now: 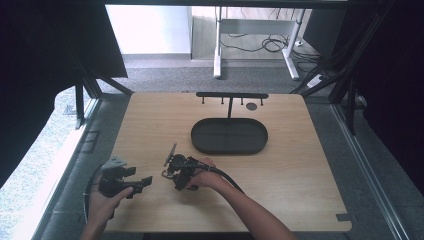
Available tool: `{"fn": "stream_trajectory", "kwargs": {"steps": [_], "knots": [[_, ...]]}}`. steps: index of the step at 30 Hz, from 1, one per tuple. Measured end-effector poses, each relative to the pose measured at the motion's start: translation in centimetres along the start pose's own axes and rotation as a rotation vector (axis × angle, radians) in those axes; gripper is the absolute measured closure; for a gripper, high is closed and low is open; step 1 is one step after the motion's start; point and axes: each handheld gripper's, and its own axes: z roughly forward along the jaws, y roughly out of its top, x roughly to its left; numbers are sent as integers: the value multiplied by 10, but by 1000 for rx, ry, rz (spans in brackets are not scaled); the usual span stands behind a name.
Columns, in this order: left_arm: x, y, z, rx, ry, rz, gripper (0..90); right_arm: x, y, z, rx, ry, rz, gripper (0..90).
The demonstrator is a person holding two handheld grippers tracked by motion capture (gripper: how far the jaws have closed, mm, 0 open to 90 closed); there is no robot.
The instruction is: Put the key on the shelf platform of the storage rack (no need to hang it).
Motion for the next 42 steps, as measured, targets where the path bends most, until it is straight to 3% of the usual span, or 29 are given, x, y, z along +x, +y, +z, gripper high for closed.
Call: {"fn": "stream_trajectory", "kwargs": {"steps": [5,10,17,24,32,42], "knots": [[0,0,0,0,-1,-1,213,1,1,3,6,-4,0,382],[0,0,0,0,-2,0,213,0,1,2,4,12,5,476],[-1,0,1,1,-1,2,213,-1,1,1,8,15,13,484],[0,0,0,2,-1,1,213,-5,0,-2,-7,54,38,485],[0,0,1,1,-1,3,213,-7,0,-19,-62,93,40,487],[0,0,1,4,2,2,213,-10,-6,-49,-127,92,32,487]]}}
